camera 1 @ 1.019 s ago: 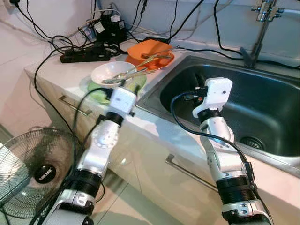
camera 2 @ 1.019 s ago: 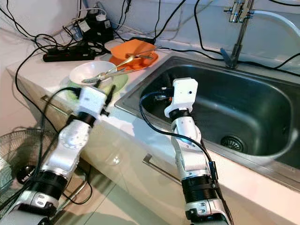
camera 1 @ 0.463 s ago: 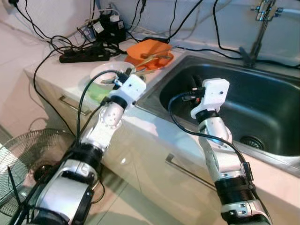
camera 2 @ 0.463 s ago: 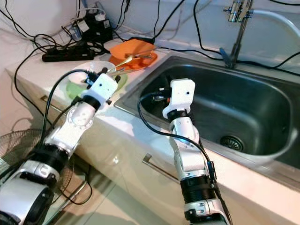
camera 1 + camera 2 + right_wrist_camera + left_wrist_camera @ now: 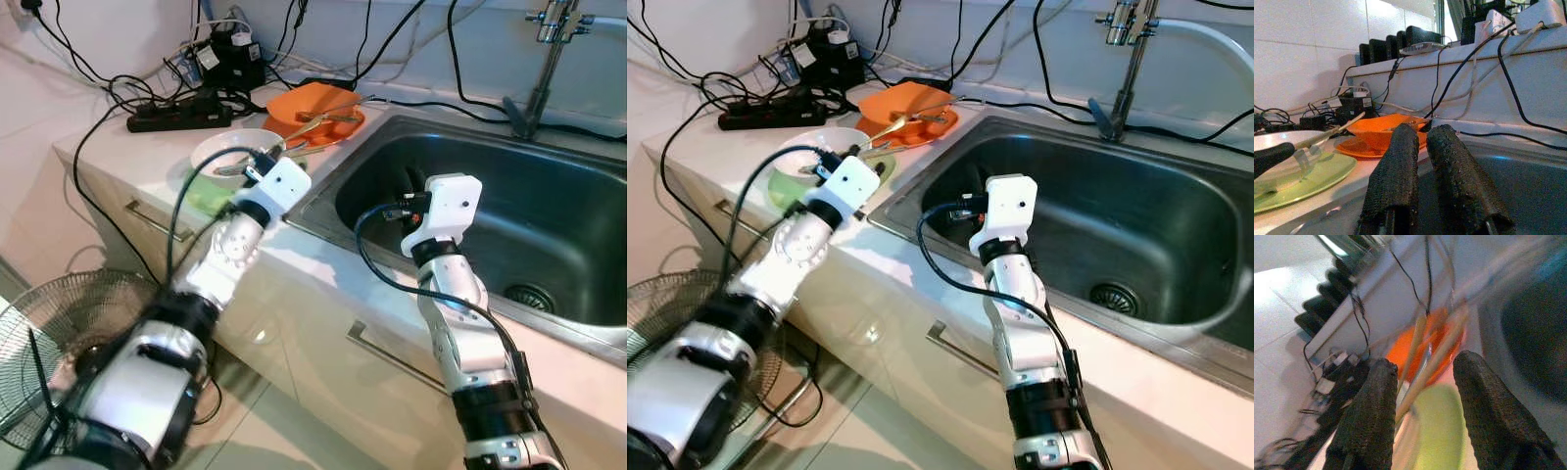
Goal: Kitchen organization
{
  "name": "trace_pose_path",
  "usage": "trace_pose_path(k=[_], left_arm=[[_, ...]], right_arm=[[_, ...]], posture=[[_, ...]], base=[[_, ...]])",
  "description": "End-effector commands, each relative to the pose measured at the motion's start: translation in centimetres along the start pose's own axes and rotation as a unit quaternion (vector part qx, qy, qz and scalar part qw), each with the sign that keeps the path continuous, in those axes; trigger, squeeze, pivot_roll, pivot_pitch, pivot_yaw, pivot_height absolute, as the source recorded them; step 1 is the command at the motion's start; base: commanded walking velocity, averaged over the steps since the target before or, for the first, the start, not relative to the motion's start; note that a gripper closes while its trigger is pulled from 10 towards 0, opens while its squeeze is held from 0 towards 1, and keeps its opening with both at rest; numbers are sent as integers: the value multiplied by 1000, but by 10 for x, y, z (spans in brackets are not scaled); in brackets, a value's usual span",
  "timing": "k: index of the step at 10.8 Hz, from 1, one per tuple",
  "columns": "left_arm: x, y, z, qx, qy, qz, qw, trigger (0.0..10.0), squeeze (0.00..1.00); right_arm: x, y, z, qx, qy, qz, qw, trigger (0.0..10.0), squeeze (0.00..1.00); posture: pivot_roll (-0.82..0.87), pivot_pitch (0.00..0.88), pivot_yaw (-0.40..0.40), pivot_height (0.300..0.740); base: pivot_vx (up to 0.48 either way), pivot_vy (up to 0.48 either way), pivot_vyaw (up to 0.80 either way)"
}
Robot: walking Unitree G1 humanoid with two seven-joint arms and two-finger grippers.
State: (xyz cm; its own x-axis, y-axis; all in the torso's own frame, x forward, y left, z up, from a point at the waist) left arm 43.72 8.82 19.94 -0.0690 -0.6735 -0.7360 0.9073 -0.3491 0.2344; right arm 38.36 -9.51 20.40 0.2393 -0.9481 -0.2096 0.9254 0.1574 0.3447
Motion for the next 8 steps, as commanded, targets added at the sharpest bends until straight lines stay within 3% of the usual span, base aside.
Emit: trace_pose_path(k=[1,3,4,7,8], left_arm=[[-4,-10,1,18,-50,29,998,10000,0],[8,-37,20,72,-132,67,986,10000,0],[11,-44,27,73,-178,86,978,10000,0],[5,-45,25,64,-192,94,975,10000,0],[4,-46,25,63,-193,94,975,10000,0]], right_arm=[[-1,-1,3,3,1,-1,1000,10000,0],[11,-5,8,22,4,-24,999,10000,0],[17,-9,8,27,4,-29,999,10000,0],[18,-6,7,24,6,-30,999,10000,0],[16,-4,7,23,8,-28,999,10000,0]], posture=[[6,9,135,740],[17,6,131,740],[20,0,131,740],[28,0,121,740],[29,0,119,740]], base=[[0,0,0],[0,0,0],[0,0,0],[0,341,0],[0,379,-581]])
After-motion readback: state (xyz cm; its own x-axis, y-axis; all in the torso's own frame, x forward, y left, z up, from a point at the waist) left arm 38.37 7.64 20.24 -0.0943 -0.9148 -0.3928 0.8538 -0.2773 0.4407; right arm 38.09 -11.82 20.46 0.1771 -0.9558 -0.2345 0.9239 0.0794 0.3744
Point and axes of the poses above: a point about 5 cm out from each wrist's last joint towards the gripper, its own y axis pointing out of the wrist towards the gripper, its own z axis along the axis of the wrist's last joint, x = y × z, the point moved 6 cm from there along y, pointing out of the wrist towards the gripper, and after that the axes turned 14 degrees about y, right-handed, at the moved point
